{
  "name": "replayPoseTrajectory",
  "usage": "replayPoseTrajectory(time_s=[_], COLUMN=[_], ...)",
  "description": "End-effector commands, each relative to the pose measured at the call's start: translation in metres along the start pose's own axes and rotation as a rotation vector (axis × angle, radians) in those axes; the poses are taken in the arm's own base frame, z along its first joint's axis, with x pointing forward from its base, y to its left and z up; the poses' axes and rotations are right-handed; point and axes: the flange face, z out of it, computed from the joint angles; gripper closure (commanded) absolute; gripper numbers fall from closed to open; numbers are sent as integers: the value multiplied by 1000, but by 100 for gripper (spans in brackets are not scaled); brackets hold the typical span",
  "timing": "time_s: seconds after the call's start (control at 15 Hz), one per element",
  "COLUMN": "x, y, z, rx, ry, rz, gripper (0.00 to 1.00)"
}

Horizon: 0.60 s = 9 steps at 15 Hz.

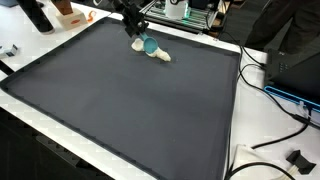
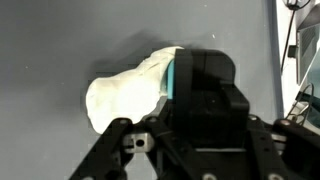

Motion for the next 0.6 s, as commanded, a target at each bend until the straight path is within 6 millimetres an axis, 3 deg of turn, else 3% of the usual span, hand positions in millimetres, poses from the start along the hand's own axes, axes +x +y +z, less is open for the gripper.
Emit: replayPoseTrajectory(time_s=[0.0,0.53], x=[-25,-54], y=[-28,-105], z=[-1,-11], rx=[-122,-313], ry=[-11,47], rz=[-45,-170], gripper=[75,75])
